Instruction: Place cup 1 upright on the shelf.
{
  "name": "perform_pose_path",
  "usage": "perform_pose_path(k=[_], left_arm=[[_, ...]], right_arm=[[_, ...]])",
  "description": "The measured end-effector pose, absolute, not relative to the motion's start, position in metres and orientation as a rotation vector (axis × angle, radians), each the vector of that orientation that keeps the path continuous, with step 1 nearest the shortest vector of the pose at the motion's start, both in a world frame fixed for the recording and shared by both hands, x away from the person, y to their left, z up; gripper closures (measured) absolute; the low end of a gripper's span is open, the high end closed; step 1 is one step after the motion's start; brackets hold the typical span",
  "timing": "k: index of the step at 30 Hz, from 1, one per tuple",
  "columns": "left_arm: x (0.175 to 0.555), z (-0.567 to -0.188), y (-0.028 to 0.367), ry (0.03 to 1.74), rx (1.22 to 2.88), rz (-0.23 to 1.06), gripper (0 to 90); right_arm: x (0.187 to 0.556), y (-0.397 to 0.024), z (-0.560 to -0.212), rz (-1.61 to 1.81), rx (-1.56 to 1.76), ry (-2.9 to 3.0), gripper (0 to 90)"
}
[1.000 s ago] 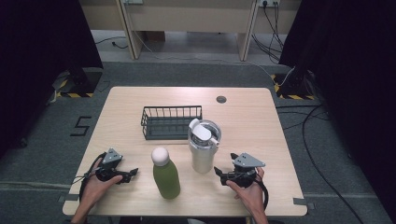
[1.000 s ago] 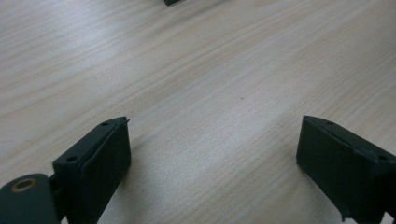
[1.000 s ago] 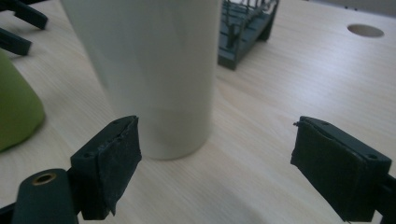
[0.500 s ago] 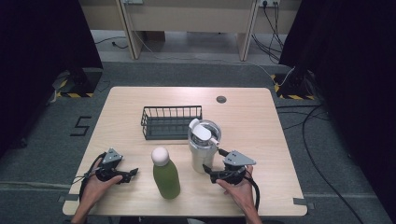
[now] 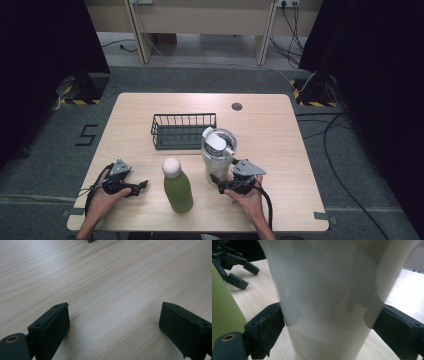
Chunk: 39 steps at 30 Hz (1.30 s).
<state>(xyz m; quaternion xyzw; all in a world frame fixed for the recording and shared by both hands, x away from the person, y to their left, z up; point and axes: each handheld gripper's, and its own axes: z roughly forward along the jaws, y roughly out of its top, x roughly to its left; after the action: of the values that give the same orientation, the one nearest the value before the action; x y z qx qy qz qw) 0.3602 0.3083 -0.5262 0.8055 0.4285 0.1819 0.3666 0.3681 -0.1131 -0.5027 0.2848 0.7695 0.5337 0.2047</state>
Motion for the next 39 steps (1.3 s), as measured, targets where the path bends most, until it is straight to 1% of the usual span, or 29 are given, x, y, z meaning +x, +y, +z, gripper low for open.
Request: perform_pose_path(k=[21, 39], left_arm=[[0.360, -0.526, 0.308, 1.100, 2.071, 0.467, 8.7], [0.360, -0.526, 0.308, 1.099, 2.072, 0.466, 8.7]], right_arm=[[0.380, -0.101, -0.513, 1.576, 0.800, 2.089, 8.2], [0.379, -0.095, -0.513, 1.562, 0.787, 2.040, 10.9]])
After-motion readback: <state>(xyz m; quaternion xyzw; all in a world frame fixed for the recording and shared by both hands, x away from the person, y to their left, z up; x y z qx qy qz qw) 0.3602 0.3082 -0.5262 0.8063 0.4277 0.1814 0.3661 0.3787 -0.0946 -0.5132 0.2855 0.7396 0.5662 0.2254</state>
